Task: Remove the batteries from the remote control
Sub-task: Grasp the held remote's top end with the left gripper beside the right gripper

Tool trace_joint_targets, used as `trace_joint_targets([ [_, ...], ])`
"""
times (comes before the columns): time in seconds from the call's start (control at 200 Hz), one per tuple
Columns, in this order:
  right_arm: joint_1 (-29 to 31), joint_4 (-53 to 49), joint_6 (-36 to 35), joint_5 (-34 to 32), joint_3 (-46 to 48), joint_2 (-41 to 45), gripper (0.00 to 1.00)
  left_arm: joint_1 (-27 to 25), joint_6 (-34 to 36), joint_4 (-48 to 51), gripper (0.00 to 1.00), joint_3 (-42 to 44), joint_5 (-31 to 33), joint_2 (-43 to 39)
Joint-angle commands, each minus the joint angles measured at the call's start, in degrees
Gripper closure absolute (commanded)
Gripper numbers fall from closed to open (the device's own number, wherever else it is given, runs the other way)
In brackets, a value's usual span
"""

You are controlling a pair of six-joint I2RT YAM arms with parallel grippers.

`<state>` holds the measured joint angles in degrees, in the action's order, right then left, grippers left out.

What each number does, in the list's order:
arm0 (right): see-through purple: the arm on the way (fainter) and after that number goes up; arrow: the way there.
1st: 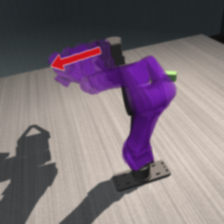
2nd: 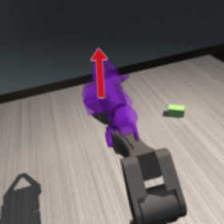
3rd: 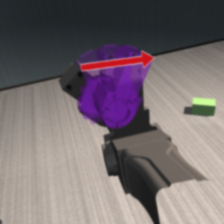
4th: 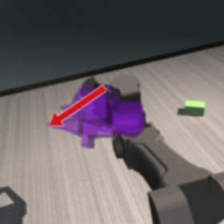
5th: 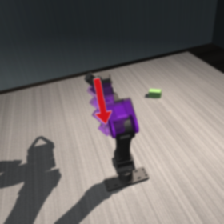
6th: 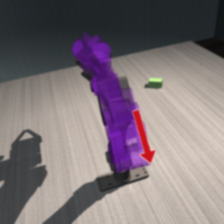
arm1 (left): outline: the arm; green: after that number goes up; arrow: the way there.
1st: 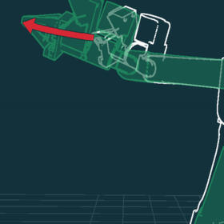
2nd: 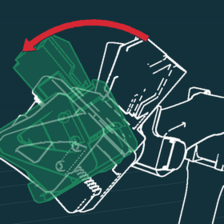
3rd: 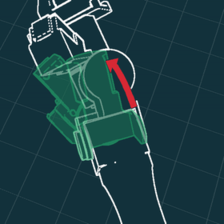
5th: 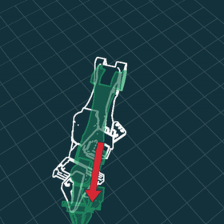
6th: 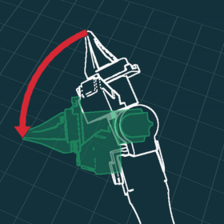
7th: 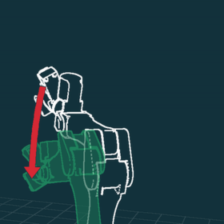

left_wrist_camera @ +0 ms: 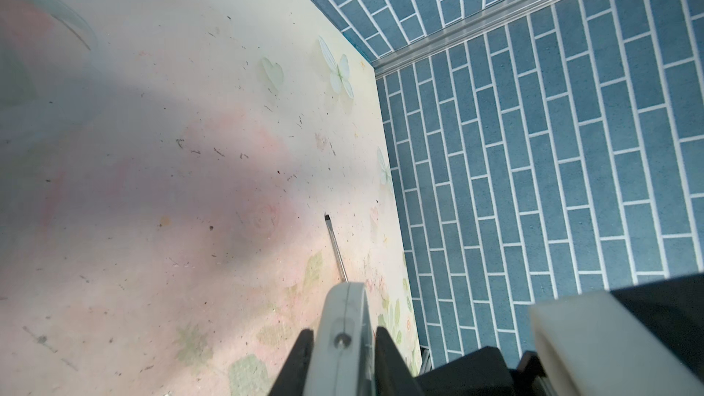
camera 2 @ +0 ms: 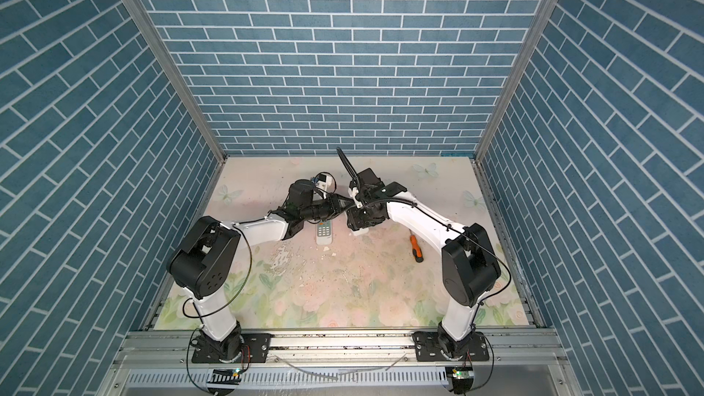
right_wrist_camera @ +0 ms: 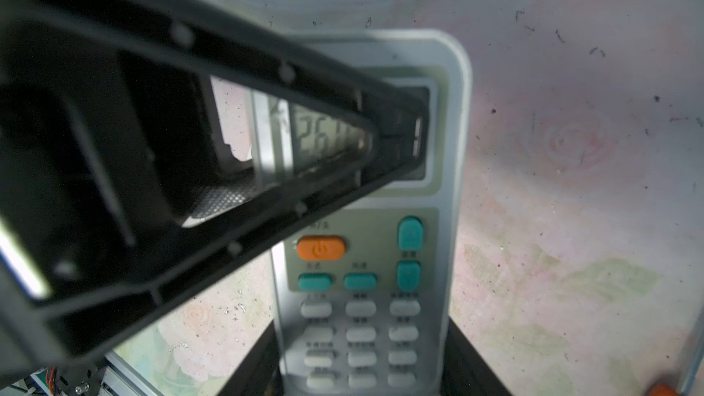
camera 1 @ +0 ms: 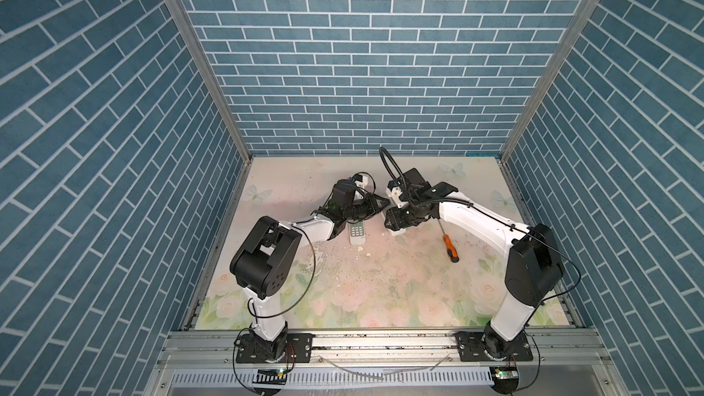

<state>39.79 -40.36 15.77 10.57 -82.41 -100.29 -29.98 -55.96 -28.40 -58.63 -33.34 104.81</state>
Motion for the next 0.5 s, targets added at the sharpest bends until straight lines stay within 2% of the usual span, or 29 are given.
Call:
trace_joint_targets([
  [0.0,0.11,-0.77,-2.32,0.11,-3.36,1.15,0.78,-0.56,-0.34,-3.02,0.78,-1.31,-1.01,1.36],
  [0.175,0.07,-0.64,-2.50,-0.56,-3.45,0.97,0.78,-0.54,-1.67,-5.23,0.87,-1.05,-1.19,1.92],
  [0.285,0.13,-0.15,-2.33,-1.15,-3.19,1.23,0.75,-0.55,-2.78,-6.98,0.96,-0.78,-1.37,2.40],
  [0.38,0.17,0.49,-1.93,-1.87,-2.89,1.63,0.67,-0.60,-3.96,-8.88,0.99,-0.45,-1.55,2.86],
  [0.495,0.07,1.13,-1.44,-2.43,-2.61,2.16,0.45,-0.52,-5.81,-11.84,1.00,-0.17,-1.52,3.51],
])
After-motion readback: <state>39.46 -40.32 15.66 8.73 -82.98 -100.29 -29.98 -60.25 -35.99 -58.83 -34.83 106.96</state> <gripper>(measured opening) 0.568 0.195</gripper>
